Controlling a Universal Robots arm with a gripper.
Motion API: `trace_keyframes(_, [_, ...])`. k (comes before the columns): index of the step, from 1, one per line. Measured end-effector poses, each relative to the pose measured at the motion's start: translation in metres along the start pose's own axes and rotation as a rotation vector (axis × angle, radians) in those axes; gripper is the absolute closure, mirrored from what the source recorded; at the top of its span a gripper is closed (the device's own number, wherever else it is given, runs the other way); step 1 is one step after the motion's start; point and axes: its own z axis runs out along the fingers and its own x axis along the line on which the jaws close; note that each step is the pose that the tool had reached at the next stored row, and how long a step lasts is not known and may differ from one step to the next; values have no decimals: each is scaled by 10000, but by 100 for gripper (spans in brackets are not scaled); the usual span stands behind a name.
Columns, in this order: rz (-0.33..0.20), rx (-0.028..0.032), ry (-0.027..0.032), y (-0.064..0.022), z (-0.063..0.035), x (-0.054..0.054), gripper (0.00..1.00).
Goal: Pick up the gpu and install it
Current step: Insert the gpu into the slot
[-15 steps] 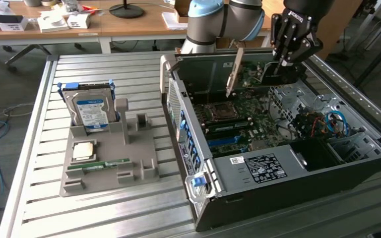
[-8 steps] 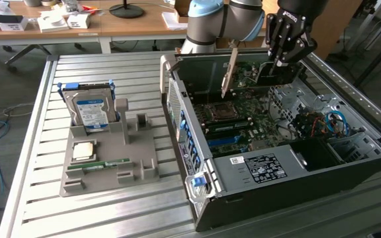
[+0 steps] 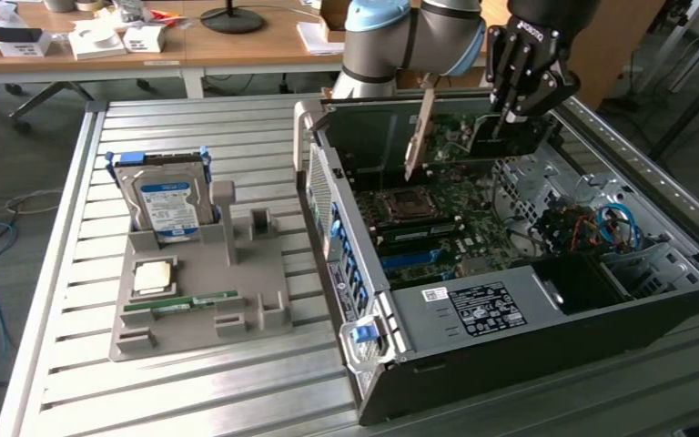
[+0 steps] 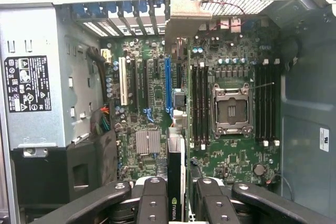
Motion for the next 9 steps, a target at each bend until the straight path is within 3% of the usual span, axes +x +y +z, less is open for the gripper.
trace_keyframes(9, [1, 29, -2, 5, 60, -1, 74])
